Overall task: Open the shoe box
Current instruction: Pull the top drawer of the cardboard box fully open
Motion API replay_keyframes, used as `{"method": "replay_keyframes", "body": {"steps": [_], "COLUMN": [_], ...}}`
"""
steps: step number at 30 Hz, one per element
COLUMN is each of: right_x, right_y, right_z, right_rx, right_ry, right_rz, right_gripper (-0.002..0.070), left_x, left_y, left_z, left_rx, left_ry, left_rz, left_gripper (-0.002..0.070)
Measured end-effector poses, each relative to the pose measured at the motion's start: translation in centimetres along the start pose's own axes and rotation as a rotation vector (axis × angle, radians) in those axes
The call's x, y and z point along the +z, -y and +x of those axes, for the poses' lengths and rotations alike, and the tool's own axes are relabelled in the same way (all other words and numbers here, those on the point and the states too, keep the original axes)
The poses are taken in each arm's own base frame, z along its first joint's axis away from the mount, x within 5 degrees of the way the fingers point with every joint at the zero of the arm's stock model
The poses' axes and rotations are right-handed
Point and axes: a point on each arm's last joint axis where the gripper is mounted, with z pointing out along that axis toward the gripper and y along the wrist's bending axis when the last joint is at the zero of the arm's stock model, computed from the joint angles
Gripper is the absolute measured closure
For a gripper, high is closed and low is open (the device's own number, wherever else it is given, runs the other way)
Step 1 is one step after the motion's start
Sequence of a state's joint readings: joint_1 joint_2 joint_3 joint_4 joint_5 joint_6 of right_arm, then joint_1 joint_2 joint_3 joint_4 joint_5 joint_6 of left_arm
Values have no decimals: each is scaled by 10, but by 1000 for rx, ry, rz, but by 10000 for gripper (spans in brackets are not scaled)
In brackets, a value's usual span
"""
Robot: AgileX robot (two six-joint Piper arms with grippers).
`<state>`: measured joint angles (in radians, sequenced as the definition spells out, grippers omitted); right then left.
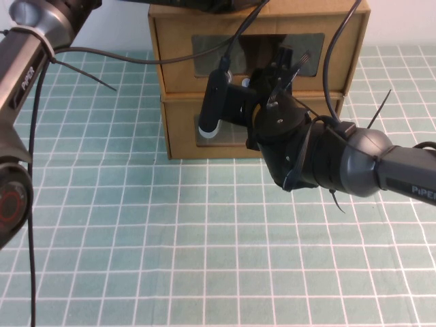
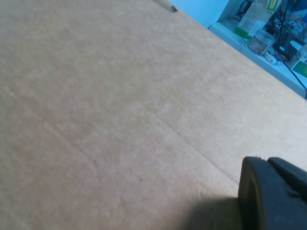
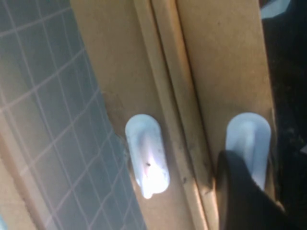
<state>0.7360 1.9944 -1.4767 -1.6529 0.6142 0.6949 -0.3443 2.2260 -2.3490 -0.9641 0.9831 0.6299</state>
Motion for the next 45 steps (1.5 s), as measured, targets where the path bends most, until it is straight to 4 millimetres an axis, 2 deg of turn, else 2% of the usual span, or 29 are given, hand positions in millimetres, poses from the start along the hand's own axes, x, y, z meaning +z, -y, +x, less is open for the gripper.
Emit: {"method": "replay_keyframes", "body": {"steps": [4,9,18,26,29,39,45], "right_x": [-6,-31,-89,-159,-176,-181,-193], "right_y": [-2,-11,-29,-51,-57,-58,-35], "right_z": [2,7,9,5,4,4,-8], "right_rx": [6,0,12,55,56,109,214], "right_ry": [7,32,62,92,104,59,-12], "right_rz": [-16,-27,-47,-69,-67,-88,-214], "right_gripper": [511,514,515,517,517,516,504], "left_x": [-1,-6,-9,-11,-11,-12,-15], "left_y": [-1,-2,-3,-6,-6,-5,-4], "left_z": [0,2,1,1,1,2,1], "left_rx": [-10,-51,-71,-81,-83,-85,-102], "left_ry": [-10,-39,-40,-37,-37,-44,-45], "left_rz": [-5,14,24,19,19,25,59], "left_gripper": [680,680,680,680,680,680,680]}}
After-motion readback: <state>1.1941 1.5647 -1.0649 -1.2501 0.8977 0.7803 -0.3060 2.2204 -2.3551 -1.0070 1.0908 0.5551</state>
